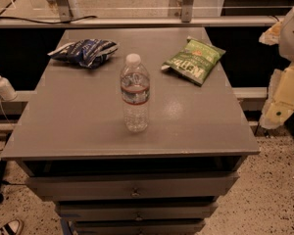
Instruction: Move green jalapeno chip bag near blue chip bag
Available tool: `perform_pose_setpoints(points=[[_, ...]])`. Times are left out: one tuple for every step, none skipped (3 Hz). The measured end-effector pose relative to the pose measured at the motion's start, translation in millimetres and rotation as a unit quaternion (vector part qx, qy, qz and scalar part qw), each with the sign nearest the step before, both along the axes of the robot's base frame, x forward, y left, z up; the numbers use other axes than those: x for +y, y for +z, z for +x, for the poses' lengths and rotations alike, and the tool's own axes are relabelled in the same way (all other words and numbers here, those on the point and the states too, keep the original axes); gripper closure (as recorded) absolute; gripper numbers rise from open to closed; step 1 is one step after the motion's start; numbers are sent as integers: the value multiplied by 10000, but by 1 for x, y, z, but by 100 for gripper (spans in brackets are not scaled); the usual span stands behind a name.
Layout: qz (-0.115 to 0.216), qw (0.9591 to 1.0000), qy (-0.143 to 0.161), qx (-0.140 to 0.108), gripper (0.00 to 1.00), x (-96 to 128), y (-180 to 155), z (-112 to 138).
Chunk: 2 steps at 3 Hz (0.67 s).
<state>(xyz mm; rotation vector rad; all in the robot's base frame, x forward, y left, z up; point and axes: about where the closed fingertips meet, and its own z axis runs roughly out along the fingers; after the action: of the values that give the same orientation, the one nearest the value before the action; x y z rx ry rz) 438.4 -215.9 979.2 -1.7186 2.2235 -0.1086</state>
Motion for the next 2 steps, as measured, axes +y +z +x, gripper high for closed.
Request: perform_pose_setpoints(points=[[0,10000,0,-1,0,0,0,0],[193,9997,-81,-126,0,-4,-5,10]])
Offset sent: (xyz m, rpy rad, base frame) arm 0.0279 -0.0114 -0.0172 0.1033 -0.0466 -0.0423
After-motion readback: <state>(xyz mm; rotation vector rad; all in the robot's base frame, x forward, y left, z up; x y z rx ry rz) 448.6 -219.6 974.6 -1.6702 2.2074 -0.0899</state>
